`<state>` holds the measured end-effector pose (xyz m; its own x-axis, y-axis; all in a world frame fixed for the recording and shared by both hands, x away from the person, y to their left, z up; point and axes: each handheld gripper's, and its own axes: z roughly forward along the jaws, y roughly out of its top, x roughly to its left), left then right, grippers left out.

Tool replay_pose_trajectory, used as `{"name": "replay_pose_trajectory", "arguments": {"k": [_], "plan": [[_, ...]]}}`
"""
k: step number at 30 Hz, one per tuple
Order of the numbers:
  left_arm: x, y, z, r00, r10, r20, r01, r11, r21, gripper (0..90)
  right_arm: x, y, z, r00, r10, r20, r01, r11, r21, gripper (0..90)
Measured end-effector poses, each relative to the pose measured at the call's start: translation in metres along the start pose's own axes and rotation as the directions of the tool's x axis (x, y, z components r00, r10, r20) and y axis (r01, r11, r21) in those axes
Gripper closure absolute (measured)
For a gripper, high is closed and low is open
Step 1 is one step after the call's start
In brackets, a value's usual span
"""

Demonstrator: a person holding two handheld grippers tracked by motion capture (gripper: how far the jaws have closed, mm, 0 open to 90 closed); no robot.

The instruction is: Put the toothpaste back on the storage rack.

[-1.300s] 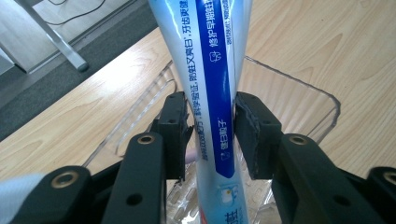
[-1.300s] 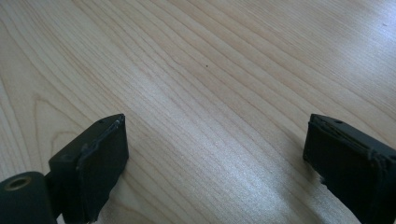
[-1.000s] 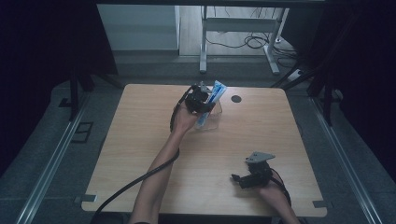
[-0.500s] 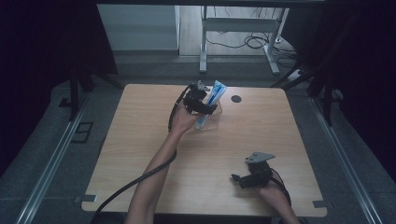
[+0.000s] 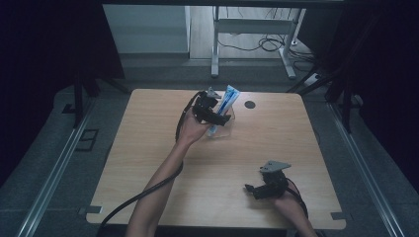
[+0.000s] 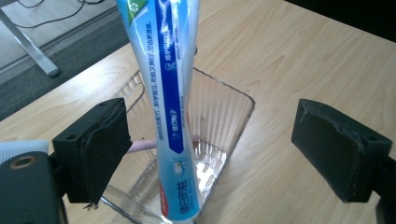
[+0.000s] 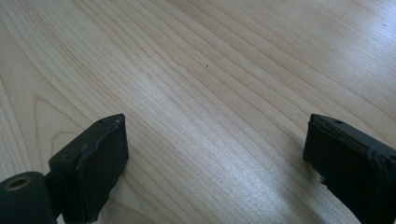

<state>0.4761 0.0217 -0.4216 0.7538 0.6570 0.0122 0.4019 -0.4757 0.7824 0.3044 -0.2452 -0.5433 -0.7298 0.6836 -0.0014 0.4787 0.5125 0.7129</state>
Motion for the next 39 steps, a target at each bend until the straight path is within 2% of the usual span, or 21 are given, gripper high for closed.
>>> {"name": "replay_pose_trajectory", "arguments": {"k": [8, 22, 28, 39], "plan": [[-0.005, -0.007, -0.006, 0.9998, 0.017, 0.012, -0.017, 0.9999, 0.003, 7.7, 0.0, 0.0, 0.0, 1.0, 0.0, 0.0, 0.0, 1.0, 0.0, 6.5], [-0.016, -0.018, -0.02, 0.9984, 0.052, 0.024, -0.051, 0.9983, -0.027, 1.0, 0.0, 0.0, 0.0, 1.0, -0.001, 0.001, 0.001, 1.0, -0.001, 6.5], [-0.02, -0.021, -0.027, 0.9974, 0.046, 0.056, -0.044, 0.9983, -0.038, 0.0, 0.0, 0.0, 0.0, 1.0, 0.0, 0.0, 0.0, 1.0, 0.0, 6.5], [-0.03, -0.031, -0.042, 0.9968, 0.069, 0.04, -0.067, 0.9968, -0.042, 0.0, 0.0, 0.0, 0.0, 1.0, 0.0, 0.0, 0.0, 1.0, 0.0, 6.5]]}}
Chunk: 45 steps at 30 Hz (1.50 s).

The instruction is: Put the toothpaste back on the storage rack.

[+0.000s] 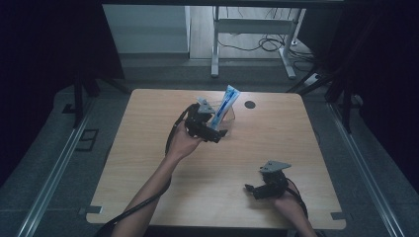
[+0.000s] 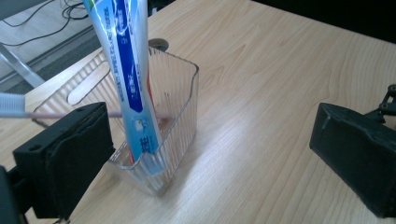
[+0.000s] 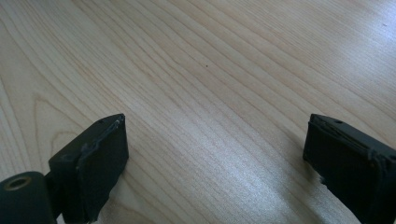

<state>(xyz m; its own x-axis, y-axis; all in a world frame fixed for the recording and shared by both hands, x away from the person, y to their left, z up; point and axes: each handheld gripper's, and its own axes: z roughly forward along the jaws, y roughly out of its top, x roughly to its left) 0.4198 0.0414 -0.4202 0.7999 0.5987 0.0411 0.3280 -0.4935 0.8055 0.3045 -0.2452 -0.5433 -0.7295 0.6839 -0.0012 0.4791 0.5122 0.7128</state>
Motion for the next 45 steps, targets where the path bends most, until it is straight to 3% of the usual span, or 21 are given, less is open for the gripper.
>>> {"name": "replay_pose_trajectory", "arguments": {"k": [20, 45], "plan": [[-0.014, -0.035, -0.024, 0.9999, -0.006, 0.01, 0.006, 0.9996, -0.028, 0.0, 0.0, 0.0, 0.0, 1.0, 0.003, 0.0, -0.003, 1.0, -0.002, 6.5], [-0.034, -0.098, -0.057, 0.9989, -0.019, -0.042, 0.02, 0.9994, 0.029, 0.0, 0.0, 0.0, 0.0, 1.0, 0.002, -0.001, -0.002, 1.0, -0.001, 6.6]]}}
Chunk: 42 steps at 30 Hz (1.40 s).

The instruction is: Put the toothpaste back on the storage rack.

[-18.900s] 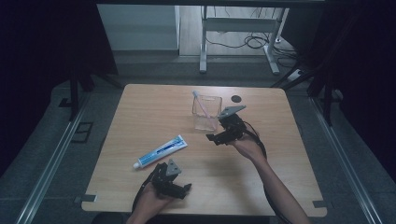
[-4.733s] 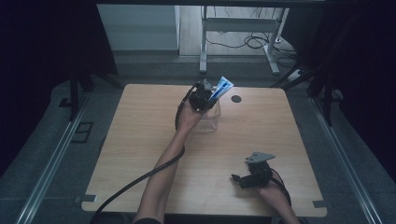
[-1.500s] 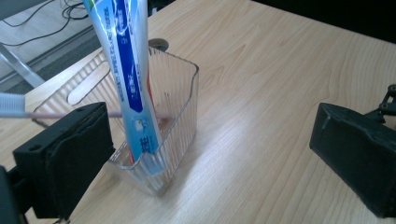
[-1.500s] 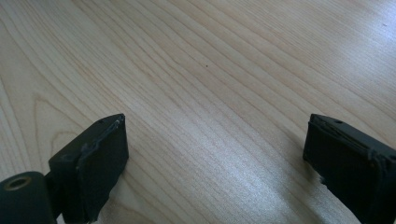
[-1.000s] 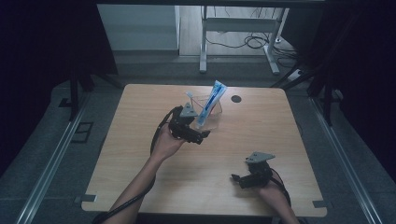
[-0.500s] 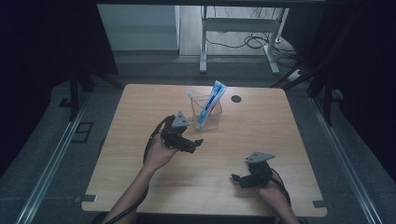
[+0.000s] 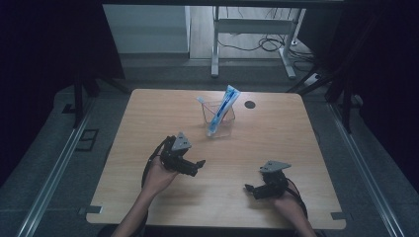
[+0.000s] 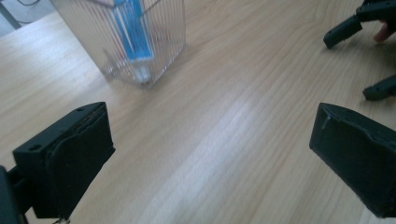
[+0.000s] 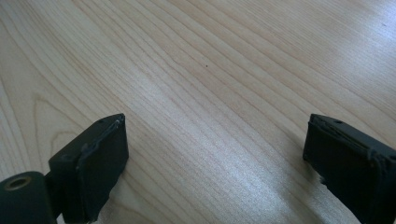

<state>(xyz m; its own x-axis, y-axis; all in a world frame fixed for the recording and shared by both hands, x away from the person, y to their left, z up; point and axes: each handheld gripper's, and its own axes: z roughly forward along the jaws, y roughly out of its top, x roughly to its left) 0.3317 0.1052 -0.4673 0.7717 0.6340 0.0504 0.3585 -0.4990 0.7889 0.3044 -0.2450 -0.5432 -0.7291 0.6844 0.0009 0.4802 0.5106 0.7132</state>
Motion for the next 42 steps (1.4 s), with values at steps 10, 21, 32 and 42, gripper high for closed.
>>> {"name": "replay_pose_trajectory", "arguments": {"k": [10, 21, 32, 42], "plan": [[-0.008, -0.033, -0.008, 0.9993, -0.03, -0.021, 0.03, 0.9994, 0.019, 0.0, 0.0, 0.0, 0.0, 1.0, 0.001, 0.0, -0.001, 1.0, 0.0, 6.5], [-0.012, -0.07, -0.001, 0.9972, -0.065, -0.037, 0.068, 0.9939, 0.086, 0.0, 0.0, 0.0, 0.0, 1.0, 0.002, 0.0, -0.002, 1.0, -0.001, 6.6], [-0.016, -0.084, 0.012, 0.9971, -0.065, -0.04, 0.07, 0.985, 0.158, 0.0, 0.0, 0.0, 0.0, 1.0, 0.004, 0.0, -0.004, 1.0, 0.001, 6.6], [-0.014, -0.086, 0.015, 0.9942, -0.106, -0.016, 0.107, 0.9765, 0.187, 0.0, 0.0, 0.0, 0.0, 1.0, 0.001, 0.001, -0.001, 1.0, 0.0, 6.6]]}}
